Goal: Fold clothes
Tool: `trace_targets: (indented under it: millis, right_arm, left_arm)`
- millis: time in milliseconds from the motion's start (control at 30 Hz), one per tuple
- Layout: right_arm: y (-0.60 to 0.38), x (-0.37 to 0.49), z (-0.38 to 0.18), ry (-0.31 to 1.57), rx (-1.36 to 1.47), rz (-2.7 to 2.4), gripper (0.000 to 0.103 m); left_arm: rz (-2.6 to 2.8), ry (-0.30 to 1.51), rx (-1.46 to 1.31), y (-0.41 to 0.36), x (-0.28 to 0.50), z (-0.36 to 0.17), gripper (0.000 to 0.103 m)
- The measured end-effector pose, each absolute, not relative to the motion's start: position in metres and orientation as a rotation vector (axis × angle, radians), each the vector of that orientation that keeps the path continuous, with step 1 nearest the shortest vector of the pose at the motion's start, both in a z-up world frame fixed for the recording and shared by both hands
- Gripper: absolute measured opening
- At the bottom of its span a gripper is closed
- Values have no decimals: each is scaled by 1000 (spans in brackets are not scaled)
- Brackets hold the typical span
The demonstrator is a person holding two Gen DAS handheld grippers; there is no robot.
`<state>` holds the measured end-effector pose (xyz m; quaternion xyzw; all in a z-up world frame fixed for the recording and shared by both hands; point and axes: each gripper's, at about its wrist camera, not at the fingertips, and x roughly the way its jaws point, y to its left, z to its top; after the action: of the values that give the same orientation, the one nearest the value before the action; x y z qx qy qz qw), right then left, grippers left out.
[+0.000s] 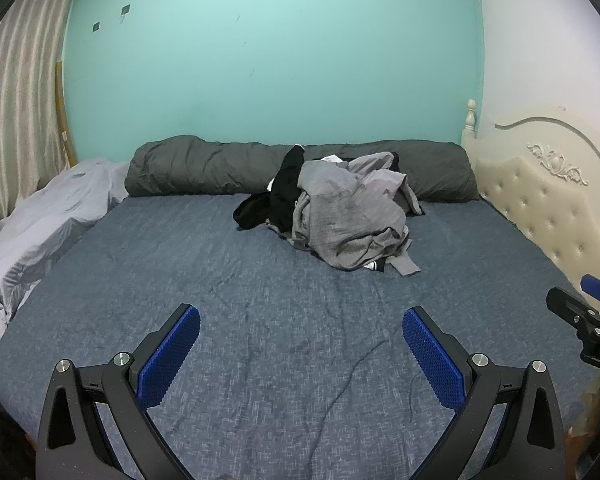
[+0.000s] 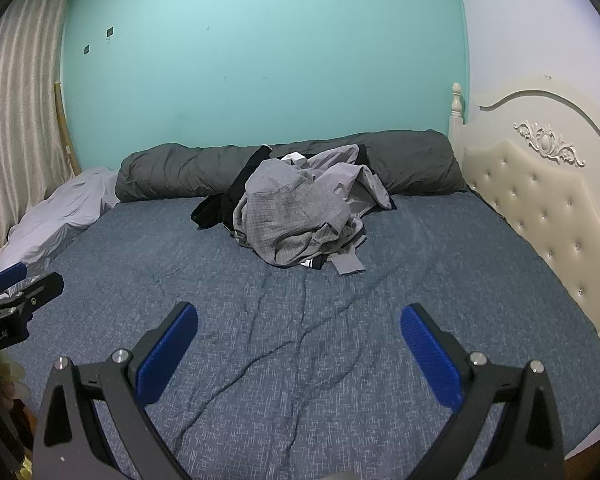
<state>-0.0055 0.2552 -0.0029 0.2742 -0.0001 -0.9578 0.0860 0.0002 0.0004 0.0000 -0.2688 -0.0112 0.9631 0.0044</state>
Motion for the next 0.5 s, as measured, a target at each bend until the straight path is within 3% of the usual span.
trace_targets:
  millis: [500]
  right_arm:
    - [256, -5, -1, -2, 811, -2854, 102]
  left_arm:
    - [3016, -45, -842, -2, 1, -1, 103]
